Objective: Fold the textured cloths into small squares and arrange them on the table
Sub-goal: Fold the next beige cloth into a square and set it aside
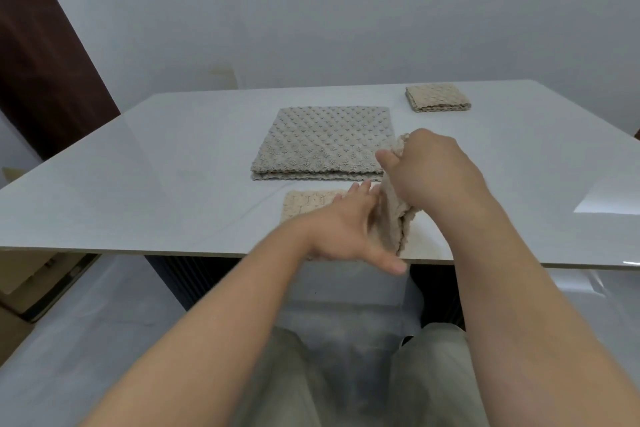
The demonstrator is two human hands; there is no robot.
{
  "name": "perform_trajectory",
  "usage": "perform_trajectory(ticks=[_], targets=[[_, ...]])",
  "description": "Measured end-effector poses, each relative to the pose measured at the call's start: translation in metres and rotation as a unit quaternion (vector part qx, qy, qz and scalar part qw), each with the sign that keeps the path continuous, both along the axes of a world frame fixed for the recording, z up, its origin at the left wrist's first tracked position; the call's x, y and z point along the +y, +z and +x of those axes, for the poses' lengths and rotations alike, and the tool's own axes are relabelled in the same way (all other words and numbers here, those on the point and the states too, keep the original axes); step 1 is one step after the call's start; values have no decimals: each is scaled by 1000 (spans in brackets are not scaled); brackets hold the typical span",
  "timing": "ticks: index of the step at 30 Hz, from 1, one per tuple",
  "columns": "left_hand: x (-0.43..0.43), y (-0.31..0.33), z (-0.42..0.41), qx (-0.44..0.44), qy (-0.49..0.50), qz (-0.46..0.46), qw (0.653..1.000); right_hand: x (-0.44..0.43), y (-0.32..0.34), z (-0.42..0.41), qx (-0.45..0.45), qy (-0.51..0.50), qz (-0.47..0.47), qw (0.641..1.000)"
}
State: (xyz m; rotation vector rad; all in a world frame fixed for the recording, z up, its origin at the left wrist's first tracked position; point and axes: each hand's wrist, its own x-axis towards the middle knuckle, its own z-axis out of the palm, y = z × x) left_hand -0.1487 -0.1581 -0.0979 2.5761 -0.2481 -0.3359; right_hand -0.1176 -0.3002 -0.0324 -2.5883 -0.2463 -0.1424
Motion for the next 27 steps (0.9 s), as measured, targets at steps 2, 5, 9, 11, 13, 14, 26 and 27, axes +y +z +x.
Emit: perform_trajectory(ticks=[2,5,9,11,13,14,26,27], targets=[[19,12,-6,25,7,-39,999,-4,-1,-1,4,1,3,1000],[44,21,-9,37,74,-139,987,-4,-4,-7,2,15,5,1000],[65,17,3,-25,258,-266,928,9,-13,-25,-44,45,-1,998],[68,18,5,-29,325,-330,886,19,-23,-32,-65,71,16,995],[71,20,5,-32,352,-355,866,30,-33,-39,-94,99,48,989],[72,21,5,-31,358,-354,863,36,-39,-42,-114,113,65,985],[68,13,11,-16,343,-264,901,54,-100,-67,-161,194,124,960],[68,12,11,-11,343,-273,899,54,-102,-68,-170,195,133,957]])
